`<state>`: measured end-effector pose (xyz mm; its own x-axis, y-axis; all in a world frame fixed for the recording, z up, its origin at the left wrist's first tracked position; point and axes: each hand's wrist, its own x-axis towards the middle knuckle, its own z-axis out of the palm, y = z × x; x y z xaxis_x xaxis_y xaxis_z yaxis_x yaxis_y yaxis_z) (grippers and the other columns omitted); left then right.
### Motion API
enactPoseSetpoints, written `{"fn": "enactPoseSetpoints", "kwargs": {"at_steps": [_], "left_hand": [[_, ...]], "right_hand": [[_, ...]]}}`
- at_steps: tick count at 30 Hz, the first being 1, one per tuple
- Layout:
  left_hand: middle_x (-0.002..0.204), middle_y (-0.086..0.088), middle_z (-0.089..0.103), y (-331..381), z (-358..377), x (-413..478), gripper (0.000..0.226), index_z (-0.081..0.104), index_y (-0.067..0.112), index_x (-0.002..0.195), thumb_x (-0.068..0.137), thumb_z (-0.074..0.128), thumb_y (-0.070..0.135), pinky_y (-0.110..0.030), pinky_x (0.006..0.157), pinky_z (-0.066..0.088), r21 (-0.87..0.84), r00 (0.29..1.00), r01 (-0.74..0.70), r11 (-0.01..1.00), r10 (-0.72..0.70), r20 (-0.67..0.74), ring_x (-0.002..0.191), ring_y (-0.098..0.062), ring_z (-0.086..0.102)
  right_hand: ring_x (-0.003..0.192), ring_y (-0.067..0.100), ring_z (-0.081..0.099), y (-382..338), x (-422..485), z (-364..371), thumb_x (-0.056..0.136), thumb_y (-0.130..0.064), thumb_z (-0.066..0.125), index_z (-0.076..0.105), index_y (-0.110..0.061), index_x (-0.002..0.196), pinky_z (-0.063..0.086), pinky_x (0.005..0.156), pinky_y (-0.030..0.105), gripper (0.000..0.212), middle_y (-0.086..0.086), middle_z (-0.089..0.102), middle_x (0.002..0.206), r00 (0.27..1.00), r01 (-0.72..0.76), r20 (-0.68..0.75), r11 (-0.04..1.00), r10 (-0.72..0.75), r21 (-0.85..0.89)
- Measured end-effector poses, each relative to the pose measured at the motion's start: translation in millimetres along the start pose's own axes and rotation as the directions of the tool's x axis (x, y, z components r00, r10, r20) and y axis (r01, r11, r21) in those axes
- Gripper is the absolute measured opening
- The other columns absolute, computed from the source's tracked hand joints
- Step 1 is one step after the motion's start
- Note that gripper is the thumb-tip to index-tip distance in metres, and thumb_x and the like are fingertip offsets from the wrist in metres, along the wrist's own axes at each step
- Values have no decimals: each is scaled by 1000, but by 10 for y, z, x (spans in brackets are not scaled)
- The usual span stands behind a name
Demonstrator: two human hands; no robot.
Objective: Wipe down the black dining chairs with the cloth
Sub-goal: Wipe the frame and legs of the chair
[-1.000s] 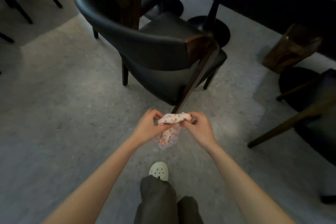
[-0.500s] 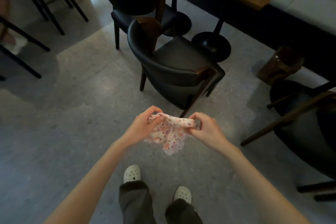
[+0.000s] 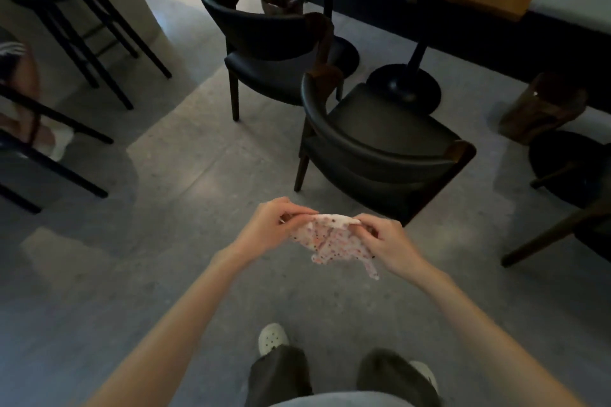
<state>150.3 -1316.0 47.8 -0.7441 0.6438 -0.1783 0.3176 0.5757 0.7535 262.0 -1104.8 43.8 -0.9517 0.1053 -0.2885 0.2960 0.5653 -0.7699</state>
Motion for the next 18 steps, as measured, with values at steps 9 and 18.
{"fn": "enactPoseSetpoints", "kwargs": {"at_steps": [9,18], "left_hand": [[86,12,58,-685,-1219,584,35,69,25,115,81,69,35,-11,71,43,186,966,-187,965,146,211,75,-2,57],[88,2,43,-1210,-1886,1764,14,74,10,100,88,67,15,-40,83,45,381,978,-211,900,194,82,86,-21,48]], "right_hand": [[78,-2,60,-744,919,168,98,-28,54,62,-37,88,40,61,15,15,-13,64,80,988,-62,-142,998,62,3],[77,2,56,-947,2114,114,92,-35,61,69,-29,90,39,63,22,10,-14,57,81,954,-114,-284,993,97,-42]]}}
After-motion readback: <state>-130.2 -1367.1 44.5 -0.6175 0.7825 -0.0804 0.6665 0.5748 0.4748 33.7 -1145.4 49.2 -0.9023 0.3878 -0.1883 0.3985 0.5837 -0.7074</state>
